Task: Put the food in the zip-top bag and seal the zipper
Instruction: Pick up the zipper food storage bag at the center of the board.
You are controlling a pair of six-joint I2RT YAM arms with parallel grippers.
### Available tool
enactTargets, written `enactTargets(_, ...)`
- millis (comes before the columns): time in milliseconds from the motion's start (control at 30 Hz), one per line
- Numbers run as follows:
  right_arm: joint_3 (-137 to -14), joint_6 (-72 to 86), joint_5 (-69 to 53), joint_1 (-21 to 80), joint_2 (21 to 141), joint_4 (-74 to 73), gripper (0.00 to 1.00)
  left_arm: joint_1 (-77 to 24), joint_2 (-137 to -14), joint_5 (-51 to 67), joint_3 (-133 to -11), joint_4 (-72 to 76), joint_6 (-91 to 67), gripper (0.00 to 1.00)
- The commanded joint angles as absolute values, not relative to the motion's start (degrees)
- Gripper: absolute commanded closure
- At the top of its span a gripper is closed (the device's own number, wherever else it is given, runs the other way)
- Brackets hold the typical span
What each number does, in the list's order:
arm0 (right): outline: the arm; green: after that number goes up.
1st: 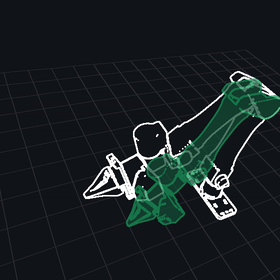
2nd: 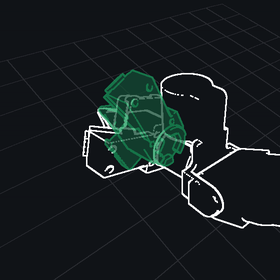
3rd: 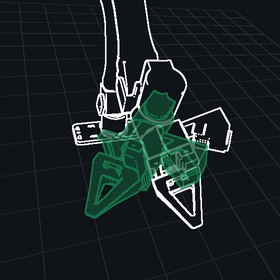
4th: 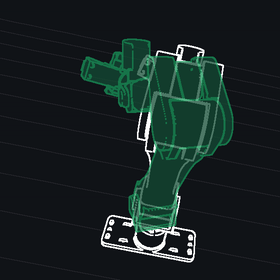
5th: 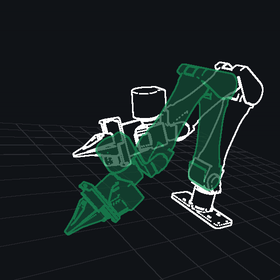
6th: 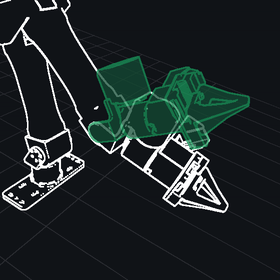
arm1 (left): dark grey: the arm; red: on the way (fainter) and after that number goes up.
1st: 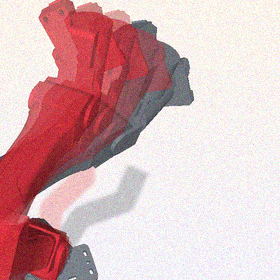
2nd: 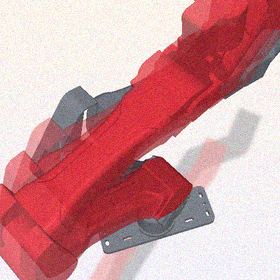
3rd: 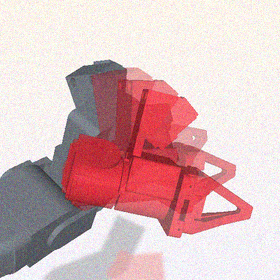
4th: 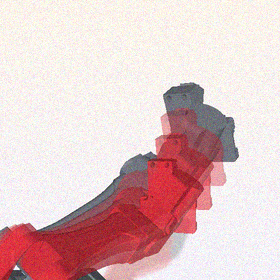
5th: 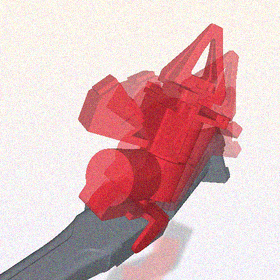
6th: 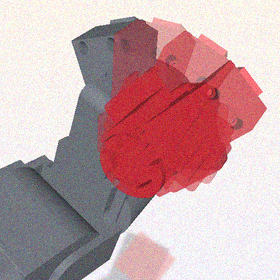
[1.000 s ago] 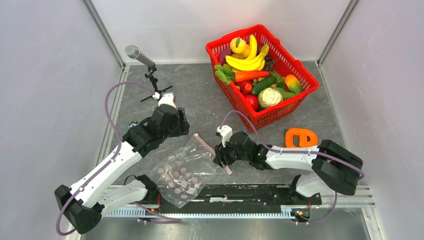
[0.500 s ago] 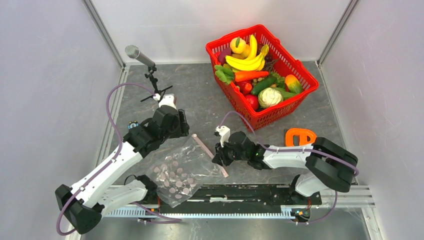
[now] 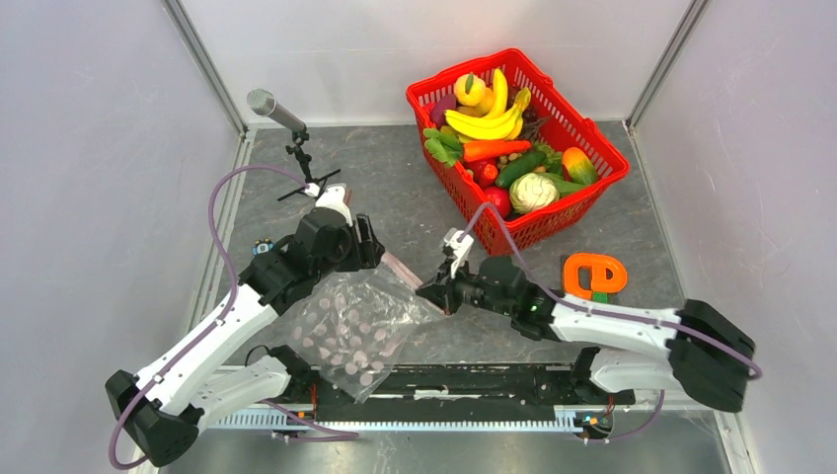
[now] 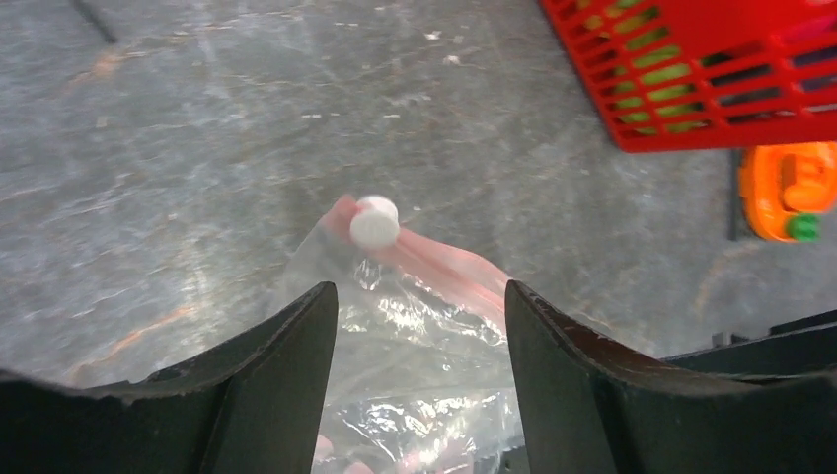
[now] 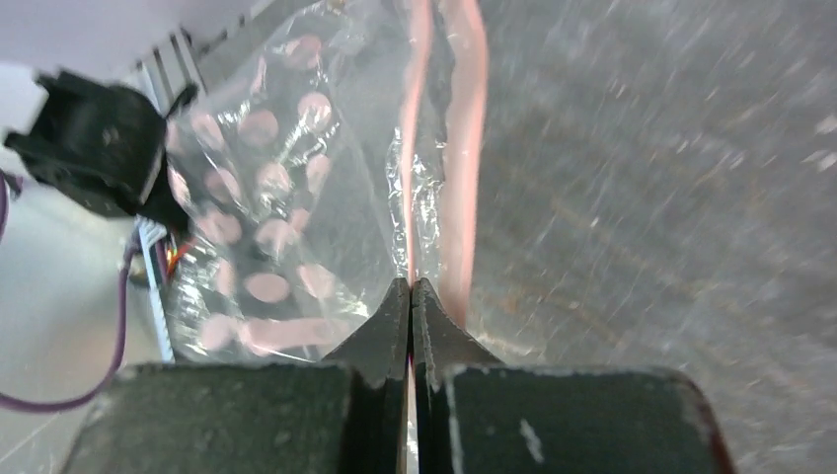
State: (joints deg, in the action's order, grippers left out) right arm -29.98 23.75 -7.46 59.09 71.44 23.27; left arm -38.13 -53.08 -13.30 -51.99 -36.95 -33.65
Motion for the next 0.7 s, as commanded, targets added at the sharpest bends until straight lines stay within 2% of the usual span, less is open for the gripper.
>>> enactTargets(0,-33.4,16.1,3.9,59.0,64.2,23.0,1.00,-38.3,-51.6,-3.7,-55.1,-29.9,-34.2,0.29)
enactTargets(200,-39.8,12.4,17.3,59.1,63.7,16.8,1.00,-38.3,-52.3,1.5,-61.8,-25.9,-35.1,0.27)
enactTargets(367,-45.3,8.7,19.6,60.2,66.0,15.6,1.00,-38.3,-57.5,0.2,-68.5,-27.9,-33.0,0.25)
enactTargets(667,-44.1,9.3,22.8,63.8,69.3,17.7,1.00,-40.5,-62.0,-2.8,-66.2,-27.2,-33.0,0.27)
